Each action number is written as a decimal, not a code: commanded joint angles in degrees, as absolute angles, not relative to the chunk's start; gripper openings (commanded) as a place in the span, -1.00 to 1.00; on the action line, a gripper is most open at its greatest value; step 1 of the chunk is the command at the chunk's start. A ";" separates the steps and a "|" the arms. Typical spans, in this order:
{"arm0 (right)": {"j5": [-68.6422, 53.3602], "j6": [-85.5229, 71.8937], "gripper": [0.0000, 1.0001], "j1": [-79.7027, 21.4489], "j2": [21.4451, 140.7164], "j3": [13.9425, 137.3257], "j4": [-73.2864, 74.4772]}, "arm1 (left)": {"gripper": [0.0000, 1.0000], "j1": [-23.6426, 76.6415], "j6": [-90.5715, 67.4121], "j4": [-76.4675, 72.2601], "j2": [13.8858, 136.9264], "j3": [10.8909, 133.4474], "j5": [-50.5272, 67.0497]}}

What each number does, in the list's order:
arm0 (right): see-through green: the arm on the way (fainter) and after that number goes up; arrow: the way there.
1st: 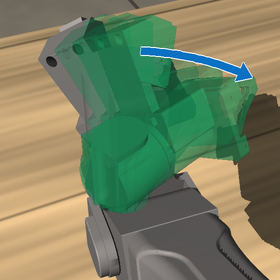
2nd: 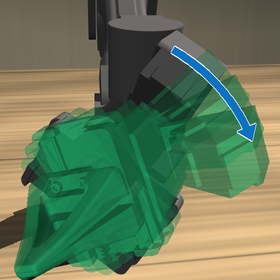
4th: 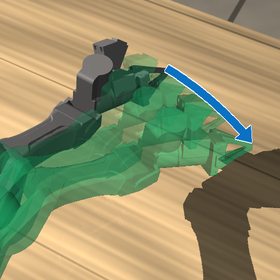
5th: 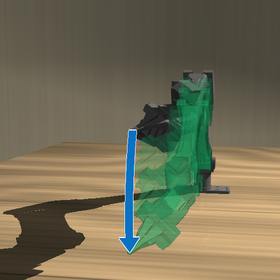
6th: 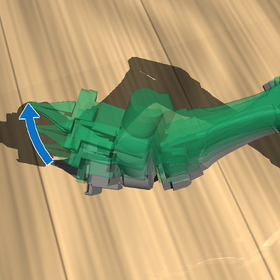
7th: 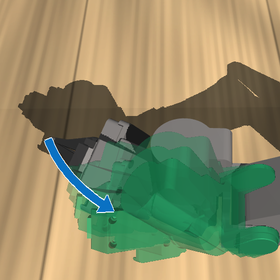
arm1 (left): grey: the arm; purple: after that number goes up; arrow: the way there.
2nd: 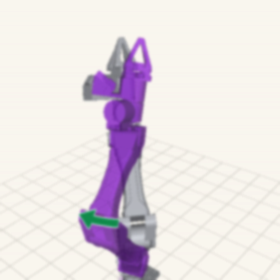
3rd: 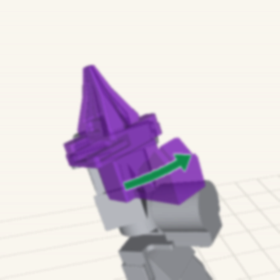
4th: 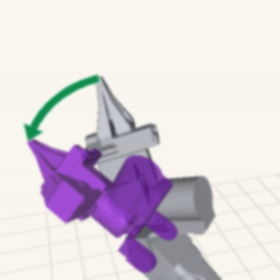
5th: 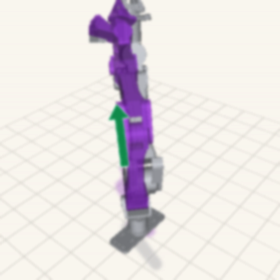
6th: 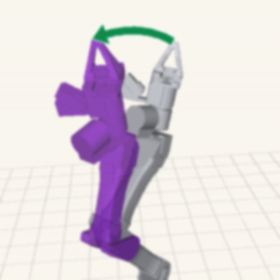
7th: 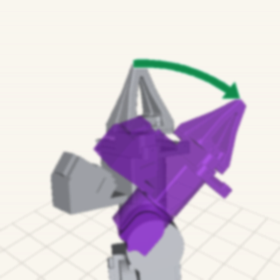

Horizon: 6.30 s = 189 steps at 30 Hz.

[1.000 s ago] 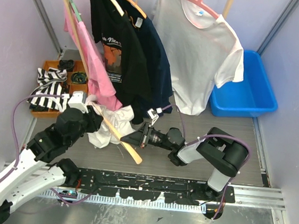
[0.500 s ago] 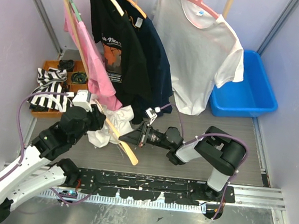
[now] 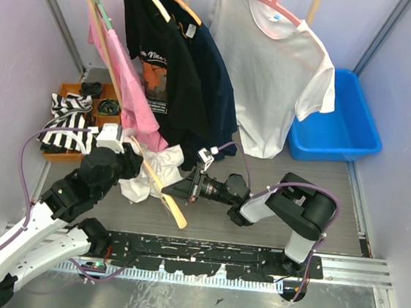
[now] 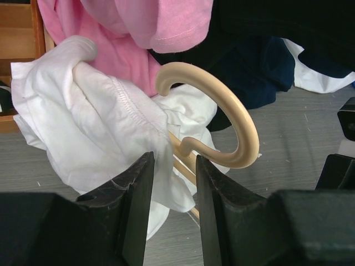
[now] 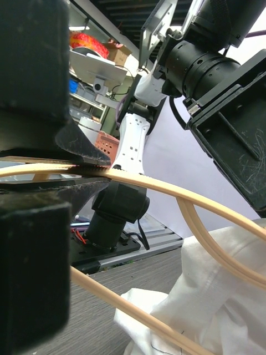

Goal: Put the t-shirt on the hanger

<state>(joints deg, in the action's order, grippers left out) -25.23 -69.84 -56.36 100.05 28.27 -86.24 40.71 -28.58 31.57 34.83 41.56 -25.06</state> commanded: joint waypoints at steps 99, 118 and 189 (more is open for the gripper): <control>-44.54 -56.10 -0.98 -62.23 106.35 49.42 -58.69 | 0.60 40.81 -36.60 53.36 32.55 52.90 -13.60; -46.22 -51.34 -0.98 -62.23 103.62 52.05 -49.17 | 0.55 40.80 -38.63 54.79 39.81 50.96 -16.35; -16.95 -33.20 -0.17 -52.53 89.13 58.80 -4.86 | -1.00 40.86 -34.40 44.48 36.54 48.54 -30.84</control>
